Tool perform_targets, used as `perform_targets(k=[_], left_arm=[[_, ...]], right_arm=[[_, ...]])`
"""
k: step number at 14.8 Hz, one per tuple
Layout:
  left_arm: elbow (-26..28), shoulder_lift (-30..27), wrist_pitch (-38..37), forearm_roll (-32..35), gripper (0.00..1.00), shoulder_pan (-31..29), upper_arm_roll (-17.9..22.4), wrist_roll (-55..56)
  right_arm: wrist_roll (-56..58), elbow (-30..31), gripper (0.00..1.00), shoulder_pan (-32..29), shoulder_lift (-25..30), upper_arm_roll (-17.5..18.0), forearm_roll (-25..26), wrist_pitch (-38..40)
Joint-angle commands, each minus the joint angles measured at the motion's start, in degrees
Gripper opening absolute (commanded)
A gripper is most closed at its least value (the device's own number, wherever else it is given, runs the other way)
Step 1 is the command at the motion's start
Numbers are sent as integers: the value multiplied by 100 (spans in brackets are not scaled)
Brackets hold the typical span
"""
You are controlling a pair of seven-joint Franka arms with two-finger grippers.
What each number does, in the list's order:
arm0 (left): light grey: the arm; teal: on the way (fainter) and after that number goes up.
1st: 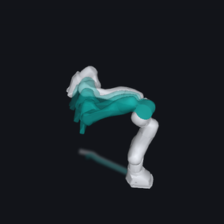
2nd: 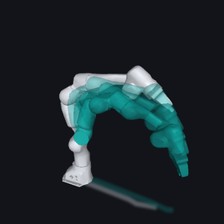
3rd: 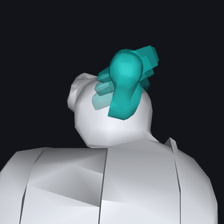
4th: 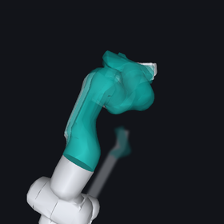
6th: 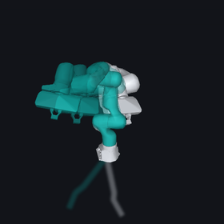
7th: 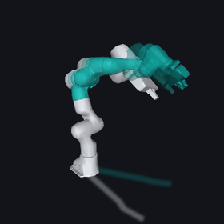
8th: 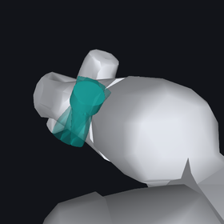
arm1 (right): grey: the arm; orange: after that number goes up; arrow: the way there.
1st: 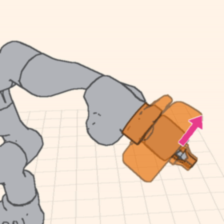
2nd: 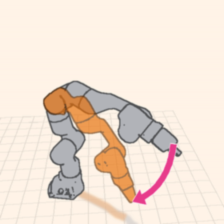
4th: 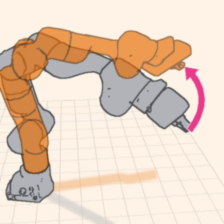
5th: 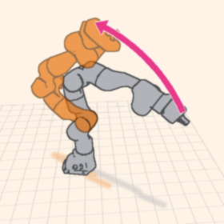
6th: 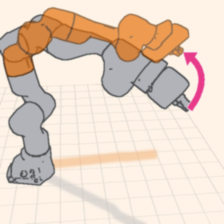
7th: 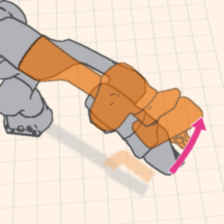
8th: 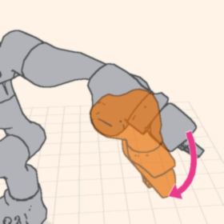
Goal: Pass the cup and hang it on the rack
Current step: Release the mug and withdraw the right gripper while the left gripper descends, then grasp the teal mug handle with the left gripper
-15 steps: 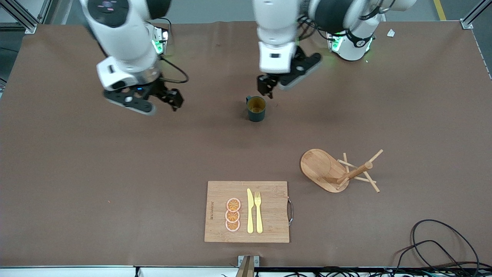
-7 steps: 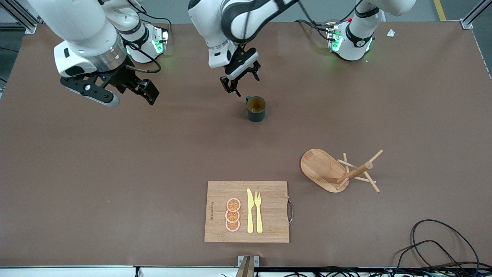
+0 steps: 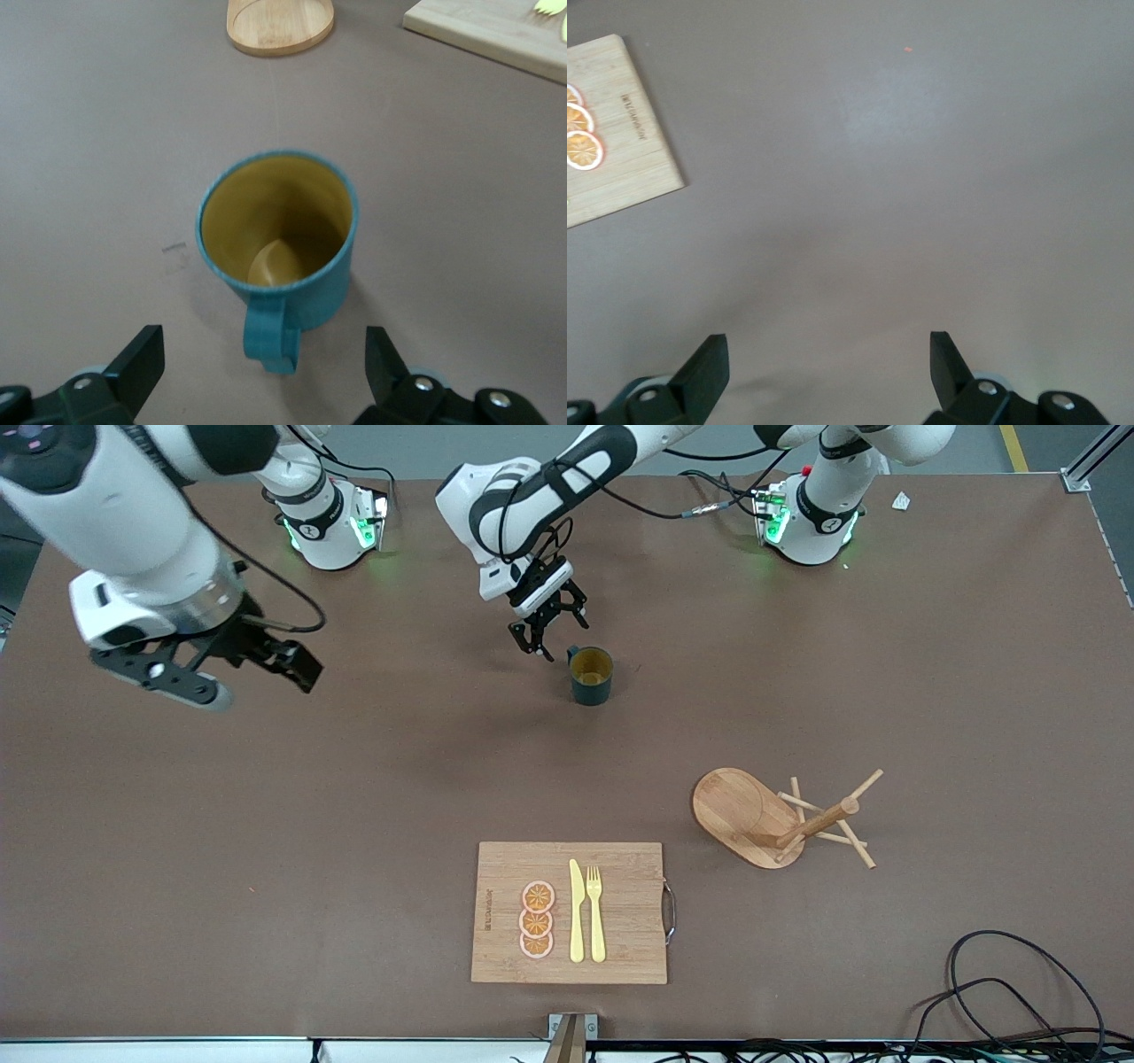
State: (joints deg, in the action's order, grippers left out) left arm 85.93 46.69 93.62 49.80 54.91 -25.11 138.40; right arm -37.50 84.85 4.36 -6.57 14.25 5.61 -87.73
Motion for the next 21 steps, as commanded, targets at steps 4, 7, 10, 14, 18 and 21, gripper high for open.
perform_targets(k=[4,7,10,14,18,21], left_arm=[[-50,499,-55,513,99,72,50,460],[-49,499,-55,513,88,72,50,451],[-41,578,-55,521,52,134,58,417],[-58,640,-55,618,16,125,59,364],[-146,499,-55,522,2,20,50,320],[-251,254,-20,198,1,-392,-82,-65]], right_arm=[[1205,49,100,-1005,59,69,-155,116],[2541,321,100,-1577,356,60,-174,64],[3885,322,100,-2104,481,43,-174,-59],[4778,304,100,-2502,490,43,-367,-235],[4769,304,100,-2493,481,60,-437,-235],[4769,269,100,-2467,481,78,-438,-235]])
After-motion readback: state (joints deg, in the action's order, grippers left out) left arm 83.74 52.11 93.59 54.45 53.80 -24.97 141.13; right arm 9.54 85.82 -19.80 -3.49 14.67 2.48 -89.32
